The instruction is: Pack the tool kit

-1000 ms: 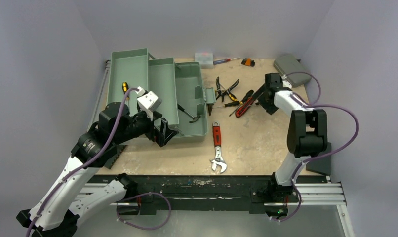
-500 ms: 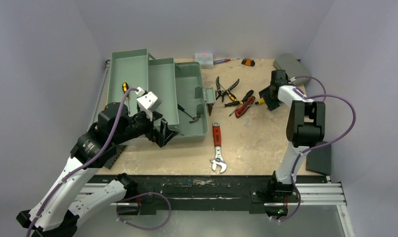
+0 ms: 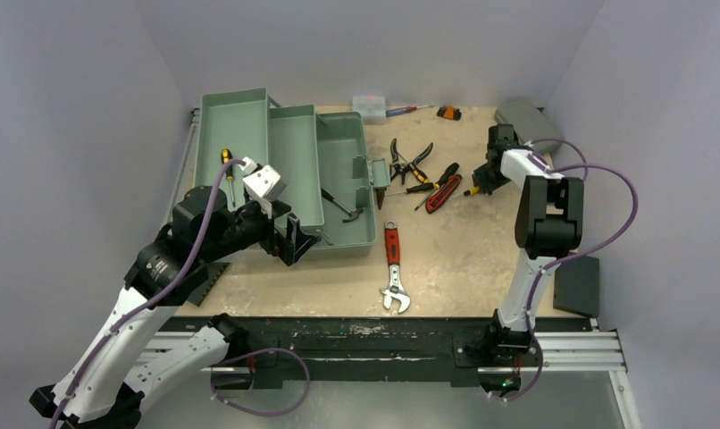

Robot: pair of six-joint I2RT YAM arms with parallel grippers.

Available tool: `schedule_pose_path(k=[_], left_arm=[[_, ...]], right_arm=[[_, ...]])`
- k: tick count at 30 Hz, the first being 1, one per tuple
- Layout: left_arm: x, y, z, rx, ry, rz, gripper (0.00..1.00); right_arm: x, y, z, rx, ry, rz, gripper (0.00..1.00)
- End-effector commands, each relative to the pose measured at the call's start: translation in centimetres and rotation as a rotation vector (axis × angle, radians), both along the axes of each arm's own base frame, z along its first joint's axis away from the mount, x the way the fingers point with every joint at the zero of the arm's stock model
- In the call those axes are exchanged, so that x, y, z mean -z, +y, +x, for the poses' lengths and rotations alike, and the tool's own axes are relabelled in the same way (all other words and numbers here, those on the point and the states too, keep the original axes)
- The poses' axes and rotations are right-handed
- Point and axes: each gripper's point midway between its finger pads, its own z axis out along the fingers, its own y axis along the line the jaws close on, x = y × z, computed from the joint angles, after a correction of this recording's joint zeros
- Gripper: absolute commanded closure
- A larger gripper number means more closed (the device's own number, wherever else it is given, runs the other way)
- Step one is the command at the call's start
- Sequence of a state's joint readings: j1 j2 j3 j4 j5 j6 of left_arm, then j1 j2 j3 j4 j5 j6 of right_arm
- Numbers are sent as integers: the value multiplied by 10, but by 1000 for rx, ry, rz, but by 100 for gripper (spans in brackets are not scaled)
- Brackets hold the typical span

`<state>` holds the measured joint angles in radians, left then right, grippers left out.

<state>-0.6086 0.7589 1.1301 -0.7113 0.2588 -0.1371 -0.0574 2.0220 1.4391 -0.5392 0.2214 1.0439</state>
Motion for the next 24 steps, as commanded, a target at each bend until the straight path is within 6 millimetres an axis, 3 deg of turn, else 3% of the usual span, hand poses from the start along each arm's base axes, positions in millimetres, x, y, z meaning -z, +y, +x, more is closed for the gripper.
schedule_pose_path(k=[1,7,12,17,20,24], left_arm=[[-8,-5,2,16,-32,-30,0],[-5,-8,5,17,-6,-31,0],[-5,7,26,-160,69,-57,0],[-7,15,33,-249,96,-100,0],[-6,8,31,-229,111,-147,0],[-5,-16,28,-144,184,-218,0]], right_arm=[[-37,1,-1,-35,-56,-14,95],[-72,13,-10,-203,-152,-17,100],[-99,50,-17,-447,-349,60,100],[-137,77,-32,-596,-519,110,100],[-157,90,-39,-678,-589,130,100],[-181,105,-50,-766,-670,165,100]])
